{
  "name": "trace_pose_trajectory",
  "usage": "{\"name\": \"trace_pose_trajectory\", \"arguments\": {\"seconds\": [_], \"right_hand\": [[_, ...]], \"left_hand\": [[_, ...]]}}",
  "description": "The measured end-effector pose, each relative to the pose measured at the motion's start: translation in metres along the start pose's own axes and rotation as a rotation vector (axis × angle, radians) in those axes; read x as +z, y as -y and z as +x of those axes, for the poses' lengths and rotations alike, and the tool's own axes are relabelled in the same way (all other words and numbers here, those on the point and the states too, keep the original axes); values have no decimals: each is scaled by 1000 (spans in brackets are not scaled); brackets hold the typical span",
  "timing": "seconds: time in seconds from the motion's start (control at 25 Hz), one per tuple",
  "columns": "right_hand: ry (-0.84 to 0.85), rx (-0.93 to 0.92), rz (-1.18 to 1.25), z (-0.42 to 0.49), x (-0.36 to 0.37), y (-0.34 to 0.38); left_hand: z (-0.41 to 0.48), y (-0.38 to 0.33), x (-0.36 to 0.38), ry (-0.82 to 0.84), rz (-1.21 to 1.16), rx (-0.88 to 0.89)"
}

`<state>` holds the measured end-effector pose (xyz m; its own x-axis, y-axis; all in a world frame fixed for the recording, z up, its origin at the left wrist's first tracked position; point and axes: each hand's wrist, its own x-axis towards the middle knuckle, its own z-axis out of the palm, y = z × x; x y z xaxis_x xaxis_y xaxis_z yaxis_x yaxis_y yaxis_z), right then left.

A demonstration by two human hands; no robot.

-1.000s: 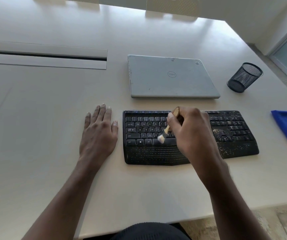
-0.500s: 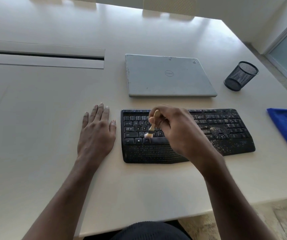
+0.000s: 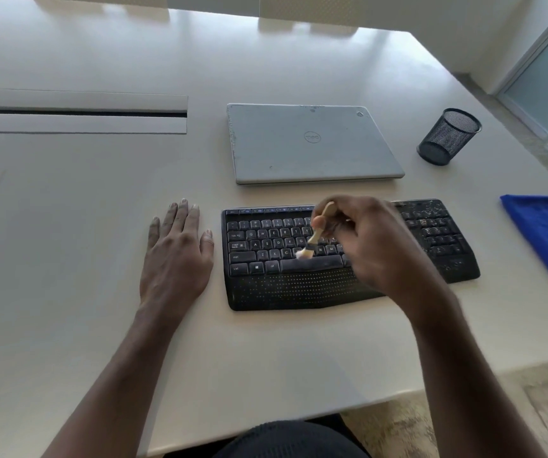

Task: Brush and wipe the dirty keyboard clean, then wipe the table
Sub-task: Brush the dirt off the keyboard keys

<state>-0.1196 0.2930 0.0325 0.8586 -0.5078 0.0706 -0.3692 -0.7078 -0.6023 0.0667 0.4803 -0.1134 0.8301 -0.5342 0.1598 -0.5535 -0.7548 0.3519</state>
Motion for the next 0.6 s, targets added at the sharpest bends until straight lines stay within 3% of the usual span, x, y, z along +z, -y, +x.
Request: {"name": "trace_pose_trajectory", "arguments": {"seconds": [0.16, 0.36, 0.48, 0.6], "right_hand": [[48, 61, -35, -3, -5, -14], [-73, 31, -72, -11, -17, -15], [-2, -53, 20, -8, 0, -2], [44, -26, 55, -5, 6, -8]], "left_hand": [[0, 0, 0, -1, 4, 2], [0, -2, 1, -2, 9, -7], [0, -2, 1, 0, 13, -6], [-1, -2, 1, -2, 13, -8]]}}
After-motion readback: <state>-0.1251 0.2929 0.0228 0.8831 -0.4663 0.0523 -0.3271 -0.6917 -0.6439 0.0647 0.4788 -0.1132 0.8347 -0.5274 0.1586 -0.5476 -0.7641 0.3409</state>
